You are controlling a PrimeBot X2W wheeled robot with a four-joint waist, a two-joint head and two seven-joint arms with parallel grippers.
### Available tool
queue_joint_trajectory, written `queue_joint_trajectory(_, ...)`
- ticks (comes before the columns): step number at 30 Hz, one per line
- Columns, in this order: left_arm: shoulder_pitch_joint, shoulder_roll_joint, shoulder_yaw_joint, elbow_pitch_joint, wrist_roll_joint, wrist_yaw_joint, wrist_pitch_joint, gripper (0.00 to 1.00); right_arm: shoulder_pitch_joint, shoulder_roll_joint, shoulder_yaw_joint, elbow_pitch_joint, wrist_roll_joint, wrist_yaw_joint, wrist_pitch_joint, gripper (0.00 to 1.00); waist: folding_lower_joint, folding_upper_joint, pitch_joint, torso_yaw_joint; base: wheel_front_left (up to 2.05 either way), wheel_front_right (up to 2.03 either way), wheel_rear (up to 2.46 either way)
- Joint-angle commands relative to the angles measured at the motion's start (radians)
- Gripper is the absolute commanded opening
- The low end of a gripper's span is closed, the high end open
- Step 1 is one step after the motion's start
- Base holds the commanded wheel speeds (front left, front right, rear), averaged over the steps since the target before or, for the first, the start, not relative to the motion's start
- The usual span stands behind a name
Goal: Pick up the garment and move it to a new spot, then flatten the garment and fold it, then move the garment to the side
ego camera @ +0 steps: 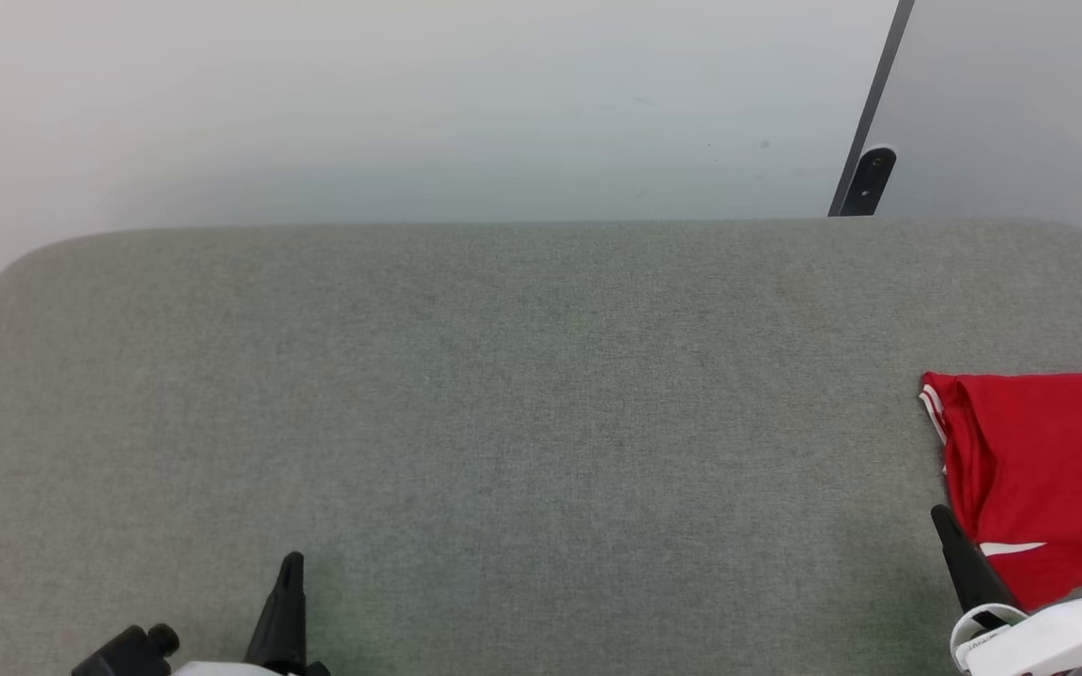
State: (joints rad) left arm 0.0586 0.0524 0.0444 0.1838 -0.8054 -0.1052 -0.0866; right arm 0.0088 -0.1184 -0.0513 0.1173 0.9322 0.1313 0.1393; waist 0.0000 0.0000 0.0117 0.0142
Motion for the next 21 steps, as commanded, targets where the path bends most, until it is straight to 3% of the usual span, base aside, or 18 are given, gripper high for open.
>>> queue_joint_trajectory(1,-0.027,0.001,0.008,-0.006,-0.038,-0.004,0.009,0.0,-0.025,0.001,-0.007,-0.004,0.034,0.0,-0.008,0.0,0.0,0.0,0.0,0.0,0.0,0.0,0.0)
queue_joint_trajectory(21,-0.07,0.0,0.027,0.013,-0.268,-0.012,0.068,0.0,-0.054,0.021,-0.025,0.035,0.229,0.0,-0.014,0.0,0.0,0.0,-0.002,-0.004,0.0,0.0,0.0)
